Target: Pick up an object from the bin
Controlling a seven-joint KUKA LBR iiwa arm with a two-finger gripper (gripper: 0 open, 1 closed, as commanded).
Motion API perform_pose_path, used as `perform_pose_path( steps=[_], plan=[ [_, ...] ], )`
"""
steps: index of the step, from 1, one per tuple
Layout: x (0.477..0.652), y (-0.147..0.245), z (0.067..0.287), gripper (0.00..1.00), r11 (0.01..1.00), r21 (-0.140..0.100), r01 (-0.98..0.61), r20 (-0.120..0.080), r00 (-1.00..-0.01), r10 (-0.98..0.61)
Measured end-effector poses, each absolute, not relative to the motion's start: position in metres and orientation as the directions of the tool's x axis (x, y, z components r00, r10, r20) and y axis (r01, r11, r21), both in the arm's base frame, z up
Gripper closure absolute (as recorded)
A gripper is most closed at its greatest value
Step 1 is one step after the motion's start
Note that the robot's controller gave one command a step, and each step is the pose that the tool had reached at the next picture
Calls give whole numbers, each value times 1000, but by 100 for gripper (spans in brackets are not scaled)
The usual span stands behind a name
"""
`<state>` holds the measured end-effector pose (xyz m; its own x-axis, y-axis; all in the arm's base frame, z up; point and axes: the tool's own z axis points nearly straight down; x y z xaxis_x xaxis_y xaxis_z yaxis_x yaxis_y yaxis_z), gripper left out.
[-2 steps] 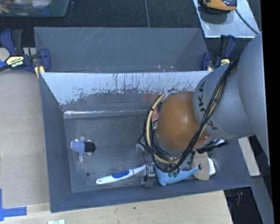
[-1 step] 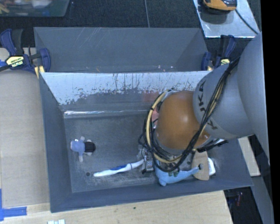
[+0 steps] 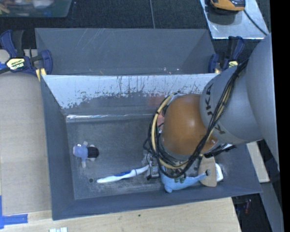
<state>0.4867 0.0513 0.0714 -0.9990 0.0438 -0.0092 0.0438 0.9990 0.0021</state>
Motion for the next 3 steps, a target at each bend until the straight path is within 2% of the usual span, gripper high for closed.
perform_pose_path(
  steps=[1, 2, 3],
  plan=[
    [487, 51, 72, 100, 999, 2, 44, -10, -999, 44],
    [484, 51, 103, 100, 999, 1, 45, 0, -999, 45],
    [487, 51, 129, 100, 999, 2, 45, -12, -999, 45]
  ],
)
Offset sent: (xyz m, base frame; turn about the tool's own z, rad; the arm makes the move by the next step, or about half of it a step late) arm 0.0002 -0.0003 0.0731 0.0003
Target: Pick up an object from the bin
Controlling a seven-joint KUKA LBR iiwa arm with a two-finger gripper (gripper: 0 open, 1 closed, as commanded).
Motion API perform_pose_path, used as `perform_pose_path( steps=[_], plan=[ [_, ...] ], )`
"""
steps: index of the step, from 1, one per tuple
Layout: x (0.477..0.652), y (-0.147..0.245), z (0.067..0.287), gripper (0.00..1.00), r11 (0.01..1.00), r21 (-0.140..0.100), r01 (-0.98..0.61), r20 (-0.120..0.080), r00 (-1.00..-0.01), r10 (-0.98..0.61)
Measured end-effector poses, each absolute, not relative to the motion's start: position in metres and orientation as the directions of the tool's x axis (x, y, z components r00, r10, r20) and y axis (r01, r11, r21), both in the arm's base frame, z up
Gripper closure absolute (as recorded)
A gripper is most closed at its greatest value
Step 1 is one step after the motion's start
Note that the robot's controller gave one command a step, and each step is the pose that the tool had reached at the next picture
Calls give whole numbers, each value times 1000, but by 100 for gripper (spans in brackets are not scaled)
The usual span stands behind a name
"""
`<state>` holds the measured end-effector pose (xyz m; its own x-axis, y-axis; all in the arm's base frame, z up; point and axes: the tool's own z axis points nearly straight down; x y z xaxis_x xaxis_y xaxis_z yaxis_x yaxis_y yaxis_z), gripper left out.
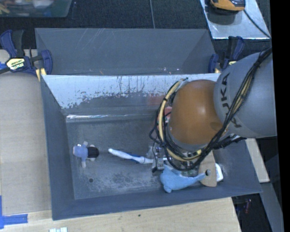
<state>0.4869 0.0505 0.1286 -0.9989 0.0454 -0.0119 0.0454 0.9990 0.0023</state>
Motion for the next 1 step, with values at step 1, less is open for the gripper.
perform_pose_path(
  steps=[1],
  plan=[
    [487, 50, 132, 100, 999, 2, 46, -13, -999, 46]
  ],
)
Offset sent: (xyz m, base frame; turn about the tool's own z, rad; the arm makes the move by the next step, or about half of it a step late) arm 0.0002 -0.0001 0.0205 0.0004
